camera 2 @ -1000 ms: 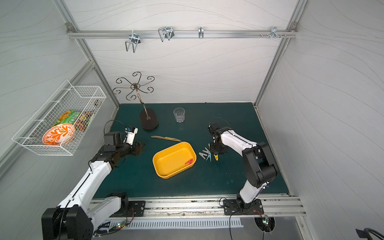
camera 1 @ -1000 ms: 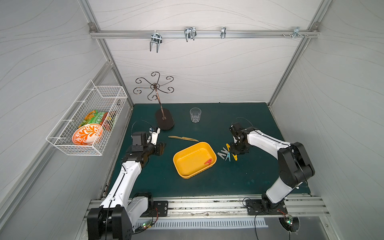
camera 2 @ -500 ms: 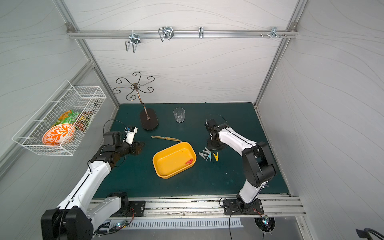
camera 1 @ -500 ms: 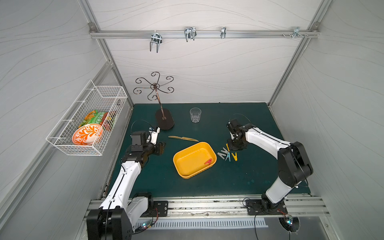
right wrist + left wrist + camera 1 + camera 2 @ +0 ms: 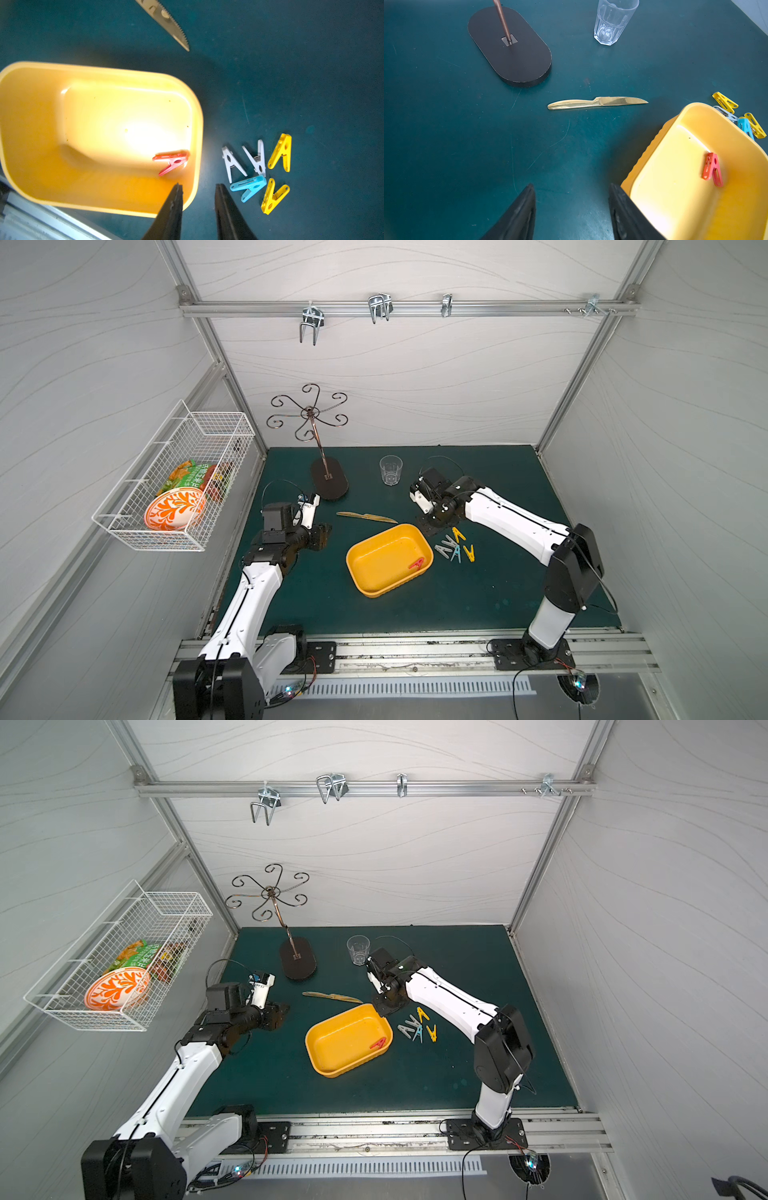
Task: Take the clothespins out of the storage box
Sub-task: Pick up the clothespin from the storage box.
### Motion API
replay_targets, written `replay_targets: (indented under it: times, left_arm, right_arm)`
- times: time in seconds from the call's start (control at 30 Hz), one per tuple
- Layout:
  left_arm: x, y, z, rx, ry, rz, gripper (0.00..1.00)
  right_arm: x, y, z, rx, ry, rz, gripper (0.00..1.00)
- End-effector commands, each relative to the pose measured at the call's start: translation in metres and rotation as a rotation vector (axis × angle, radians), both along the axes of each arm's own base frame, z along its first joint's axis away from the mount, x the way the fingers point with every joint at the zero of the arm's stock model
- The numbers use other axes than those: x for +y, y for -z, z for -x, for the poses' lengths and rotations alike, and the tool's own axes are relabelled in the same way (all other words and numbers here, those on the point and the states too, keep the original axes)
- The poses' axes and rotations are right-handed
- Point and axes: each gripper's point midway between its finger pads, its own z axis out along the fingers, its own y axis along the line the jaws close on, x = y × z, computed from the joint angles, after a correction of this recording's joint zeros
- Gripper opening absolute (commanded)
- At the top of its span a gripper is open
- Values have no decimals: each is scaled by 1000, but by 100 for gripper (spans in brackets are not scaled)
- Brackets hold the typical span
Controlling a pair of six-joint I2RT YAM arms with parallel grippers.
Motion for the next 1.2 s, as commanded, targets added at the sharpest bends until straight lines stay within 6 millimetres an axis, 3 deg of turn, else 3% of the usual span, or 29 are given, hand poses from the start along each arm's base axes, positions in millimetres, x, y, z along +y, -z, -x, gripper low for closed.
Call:
replay_targets:
  times: [0.0,0.13,0.23,0.37,0.53,0.73,0.9,1.17]
  left_arm:
    - [0,-12,-7,-61,-7,9,60]
    - [0,-10,-7,-63,-9,10,60]
    - [1,-10,-7,-65,-7,6,60]
    - [1,-11,-5,-70,-3,1,60]
    - [0,-12,-4,-70,5,-5,60]
    - [2,-11,-4,-64,-10,-2,60]
    - [1,-9,-4,-54,-11,4,60]
    - [2,-7,-6,-54,-14,0,60]
  right_arm:
    - [12,5,35,81,-232,6,33]
    - [29,8,73,113,-558,-50,36]
    - [32,14,81,104,-716,-57,37]
    - [32,23,74,47,-884,-17,40]
    - [33,29,59,31,-965,-26,43]
    - [15,46,52,91,-1076,-3,42]
    - [12,58,55,116,-1120,-36,41]
    - [3,88,45,93,-1113,76,41]
